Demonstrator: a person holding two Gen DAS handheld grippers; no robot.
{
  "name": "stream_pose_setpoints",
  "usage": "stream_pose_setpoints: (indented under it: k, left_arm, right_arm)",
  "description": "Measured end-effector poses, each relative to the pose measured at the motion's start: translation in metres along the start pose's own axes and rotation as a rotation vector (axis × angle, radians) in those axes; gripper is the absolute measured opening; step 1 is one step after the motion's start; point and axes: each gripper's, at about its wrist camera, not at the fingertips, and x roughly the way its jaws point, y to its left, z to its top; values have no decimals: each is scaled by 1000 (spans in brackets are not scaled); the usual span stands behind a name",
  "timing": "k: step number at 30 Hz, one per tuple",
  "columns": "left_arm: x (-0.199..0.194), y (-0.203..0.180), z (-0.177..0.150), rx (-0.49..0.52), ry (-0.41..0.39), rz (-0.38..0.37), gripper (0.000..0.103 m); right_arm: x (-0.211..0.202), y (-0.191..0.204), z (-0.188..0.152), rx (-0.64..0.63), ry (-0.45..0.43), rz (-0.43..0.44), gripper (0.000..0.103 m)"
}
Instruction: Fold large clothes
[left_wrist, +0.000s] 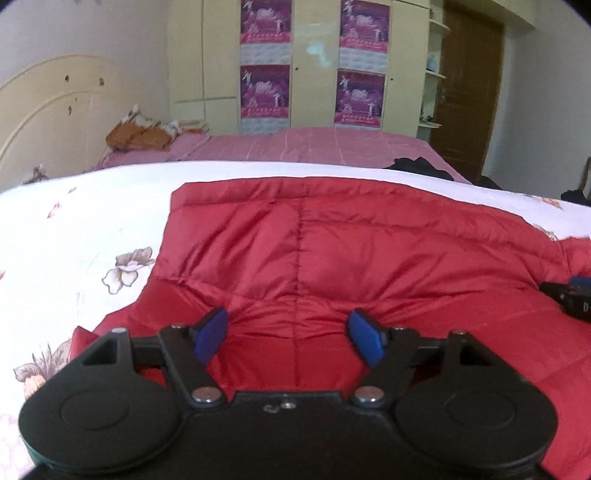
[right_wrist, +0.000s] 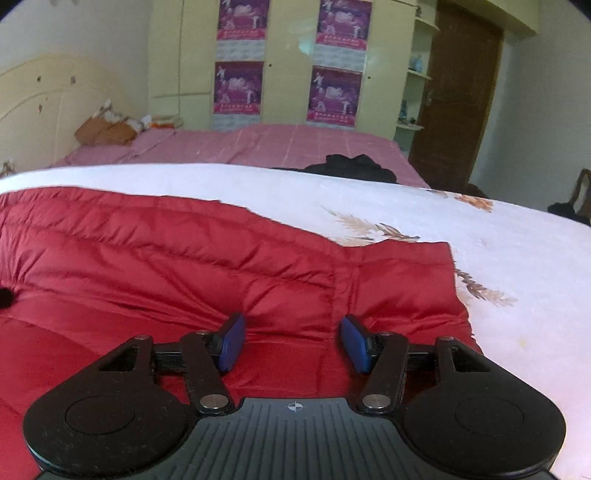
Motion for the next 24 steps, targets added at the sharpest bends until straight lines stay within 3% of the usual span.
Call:
stream_pose_setpoints:
  k: [3,5,10,17,24]
  left_arm:
    - [-15,4,5,2,1,6,70]
    - [-35,9,4,-14,-43,-16,72]
    - [-84,1,-5,55,-109,-37,80]
    - [-95,-23,-29,77,-23,-30,80]
    - [-75,-21,-40,81,52,8,86]
  right_arm:
    - [-14,-10,7,41,33,5,56]
    - [-38,-12,10,49,2,44,56]
    - [-86,-3,6,39,-40,123,56]
    - [-114,29,-20,10,-26,151,56]
    - [-109,29,-38,-47,2,69,56]
